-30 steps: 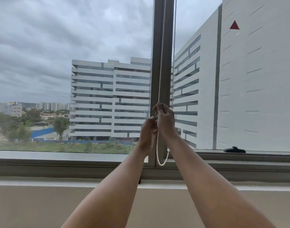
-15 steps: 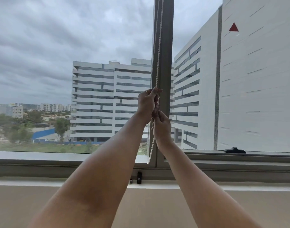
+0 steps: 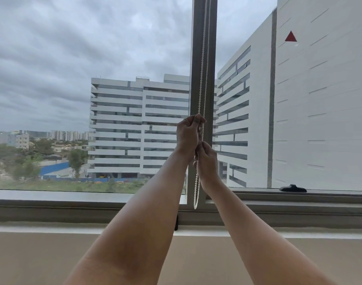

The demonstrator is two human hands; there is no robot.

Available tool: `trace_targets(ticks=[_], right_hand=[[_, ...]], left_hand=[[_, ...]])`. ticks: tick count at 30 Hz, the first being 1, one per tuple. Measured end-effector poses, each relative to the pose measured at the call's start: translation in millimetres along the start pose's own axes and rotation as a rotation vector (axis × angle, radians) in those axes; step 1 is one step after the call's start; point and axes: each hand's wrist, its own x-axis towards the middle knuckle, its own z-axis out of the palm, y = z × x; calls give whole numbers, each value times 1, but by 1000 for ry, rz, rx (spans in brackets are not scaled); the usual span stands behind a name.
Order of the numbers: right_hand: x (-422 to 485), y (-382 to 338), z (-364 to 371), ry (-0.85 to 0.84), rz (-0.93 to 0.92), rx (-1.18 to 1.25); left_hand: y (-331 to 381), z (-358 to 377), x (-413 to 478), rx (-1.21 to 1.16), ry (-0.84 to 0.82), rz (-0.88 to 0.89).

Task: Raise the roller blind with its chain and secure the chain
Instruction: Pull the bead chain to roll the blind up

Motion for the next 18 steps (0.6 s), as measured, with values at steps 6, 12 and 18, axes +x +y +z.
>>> trace_targets(ticks=[6, 12, 18], right_hand=[[4, 2, -3, 2, 33, 71], [23, -25, -3, 92, 20, 50], [46, -61, 7, 0, 4, 78]], left_hand=[[-5, -5, -5, 13, 31, 20], [-9, -9, -10, 60, 43, 29], [-28, -8, -25, 40, 48, -12]])
